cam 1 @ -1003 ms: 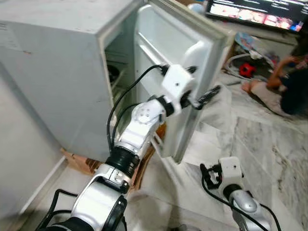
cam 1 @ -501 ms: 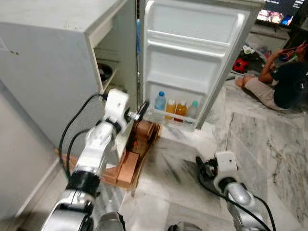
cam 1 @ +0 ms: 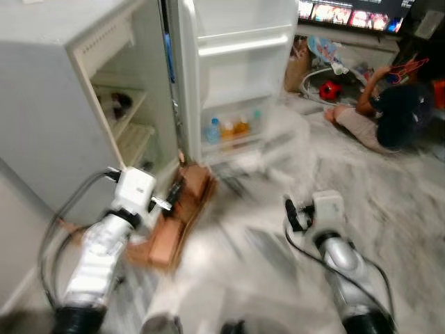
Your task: Restocking fridge
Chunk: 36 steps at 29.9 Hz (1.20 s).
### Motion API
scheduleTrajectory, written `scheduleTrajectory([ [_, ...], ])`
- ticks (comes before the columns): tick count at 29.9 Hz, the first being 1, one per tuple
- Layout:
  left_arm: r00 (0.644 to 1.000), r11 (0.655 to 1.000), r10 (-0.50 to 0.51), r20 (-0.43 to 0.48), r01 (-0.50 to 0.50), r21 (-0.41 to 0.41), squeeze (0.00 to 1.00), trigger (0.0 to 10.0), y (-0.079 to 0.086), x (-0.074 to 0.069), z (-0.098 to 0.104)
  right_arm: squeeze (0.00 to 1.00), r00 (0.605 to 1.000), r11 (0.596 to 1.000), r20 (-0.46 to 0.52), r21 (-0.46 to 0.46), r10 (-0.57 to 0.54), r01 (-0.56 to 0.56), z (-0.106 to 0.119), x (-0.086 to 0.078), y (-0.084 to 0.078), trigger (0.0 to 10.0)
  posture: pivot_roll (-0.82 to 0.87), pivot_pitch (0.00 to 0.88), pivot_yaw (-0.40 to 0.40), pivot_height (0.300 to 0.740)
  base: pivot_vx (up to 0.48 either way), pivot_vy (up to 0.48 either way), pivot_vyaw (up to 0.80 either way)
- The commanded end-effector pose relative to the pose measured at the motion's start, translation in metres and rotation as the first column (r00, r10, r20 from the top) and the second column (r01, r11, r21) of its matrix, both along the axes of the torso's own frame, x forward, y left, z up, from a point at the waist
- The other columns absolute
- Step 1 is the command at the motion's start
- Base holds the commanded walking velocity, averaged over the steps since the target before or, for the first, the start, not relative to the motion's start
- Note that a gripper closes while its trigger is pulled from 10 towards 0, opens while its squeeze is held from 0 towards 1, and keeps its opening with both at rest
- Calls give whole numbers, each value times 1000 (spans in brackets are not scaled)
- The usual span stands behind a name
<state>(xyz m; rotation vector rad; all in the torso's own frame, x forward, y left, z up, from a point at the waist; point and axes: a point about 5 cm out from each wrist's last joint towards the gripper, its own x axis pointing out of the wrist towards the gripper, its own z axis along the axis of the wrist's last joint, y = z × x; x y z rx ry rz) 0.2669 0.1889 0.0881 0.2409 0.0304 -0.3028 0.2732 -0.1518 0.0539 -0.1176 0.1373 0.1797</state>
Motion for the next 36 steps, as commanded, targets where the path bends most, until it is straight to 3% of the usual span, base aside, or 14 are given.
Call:
scheduleTrajectory([
  [1, 1000, 1000, -10, 15, 11, -14, 0, 10000, -11, 0, 1, 0, 1000, 999, 17, -30, -11, 11, 5, 2, -6, 10000, 3, 15, -54, 740, 0, -442, -800],
  [5, 999, 997, 48, 9, -48, -69, 0, 10000, -25, -10, -10, 0, 999, 999, 22, -30, -29, 30, 6, 1, -8, 10000, -1, 0, -50, 740, 155, -398, -800],
  [12, 981, 974, 193, -2, -192, -120, 0, 10000, -33, -1, -19, 0, 998, 998, 37, -26, -55, 56, 12, 1, -8, 10000, -16, 0, -49, 740, 389, -176, -800],
  [15, 979, 969, 204, 1, -202, -141, 0, 10000, -34, -1, -17, 0, 998, 998, 40, -28, -47, 48, 13, 3, -7, 10000, -10, 0, -53, 740, 456, 0, -800],
  [22, 976, 974, 215, 34, -212, -85, 0, 10000, -19, -1, -14, 0, 997, 998, 50, -17, -56, 57, 15, 5, -6, 10000, 19, 0, -47, 740, 480, 0, -800],
  [28, 975, 975, 215, 47, -212, -74, 0, 10000, -19, -1, -14, 0, 997, 998, 45, -12, -56, 57, 15, 6, -1, 10000, 17, 0, -44, 740, 480, 0, -800],
  [36, 957, 964, 264, 119, -260, -48, 0, 10000, -13, 10, 6, 0, 987, 998, 154, 38, -53, 48, 38, 14, 0, 10000, 25, 14, -26, 740, 480, 0, -800],
])
